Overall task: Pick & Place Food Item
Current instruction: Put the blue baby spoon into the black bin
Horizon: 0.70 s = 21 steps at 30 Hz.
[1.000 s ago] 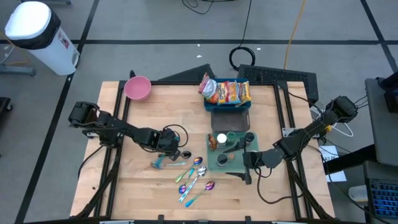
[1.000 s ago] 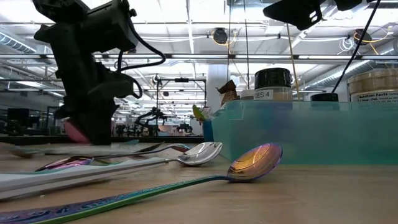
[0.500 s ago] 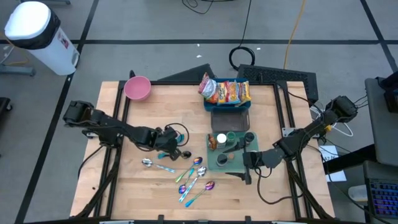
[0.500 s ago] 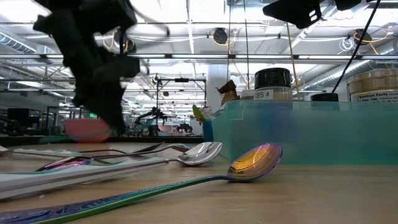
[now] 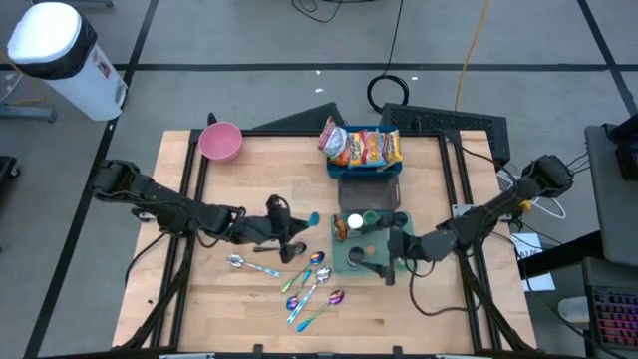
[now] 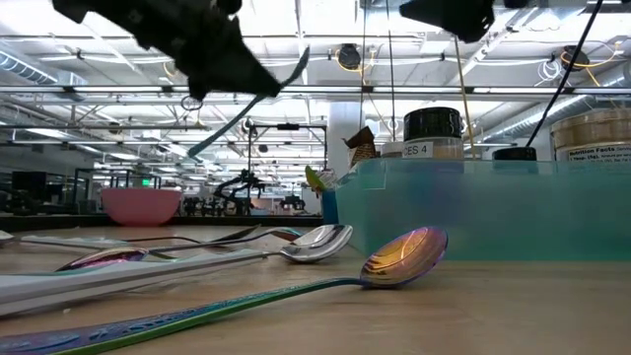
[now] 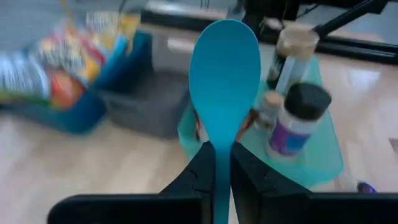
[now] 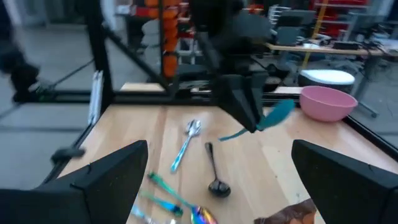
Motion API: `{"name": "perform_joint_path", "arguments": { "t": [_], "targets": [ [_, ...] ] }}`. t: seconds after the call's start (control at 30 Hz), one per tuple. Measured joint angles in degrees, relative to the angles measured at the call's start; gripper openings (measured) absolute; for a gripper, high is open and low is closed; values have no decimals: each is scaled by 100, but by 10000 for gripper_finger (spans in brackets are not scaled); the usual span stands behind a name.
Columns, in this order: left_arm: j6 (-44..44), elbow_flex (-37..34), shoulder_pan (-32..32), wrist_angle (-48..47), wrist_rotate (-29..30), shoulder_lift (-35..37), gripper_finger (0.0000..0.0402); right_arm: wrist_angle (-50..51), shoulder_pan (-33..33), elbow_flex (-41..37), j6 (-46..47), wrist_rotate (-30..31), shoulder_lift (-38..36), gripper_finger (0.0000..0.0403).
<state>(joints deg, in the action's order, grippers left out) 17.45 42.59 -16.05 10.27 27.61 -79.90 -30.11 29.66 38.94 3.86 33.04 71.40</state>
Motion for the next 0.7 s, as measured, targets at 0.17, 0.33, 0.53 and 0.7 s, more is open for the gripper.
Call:
{"name": "perform_joint_path", "arguments": {
  "t": [0.17, 0.33, 0.53, 0.7],
  "targets": [
    [-728, 0, 0, 533, 599, 0, 24, -369, -369, 0, 362, -2, 306, 393],
    [-1181, 0, 0, 736, 1159, -22, 24, -936, -841, 0, 755, 0, 746, 393],
    [-1648, 2, -91, 965, 1433, -151, 25, -1740, -1166, 4, 661, -26, 1253, 393],
    [-2353, 135, -221, 1029, 1670, -540, 25, -2112, -1244, 67, 410, -172, 1560, 393]
  ]
}}
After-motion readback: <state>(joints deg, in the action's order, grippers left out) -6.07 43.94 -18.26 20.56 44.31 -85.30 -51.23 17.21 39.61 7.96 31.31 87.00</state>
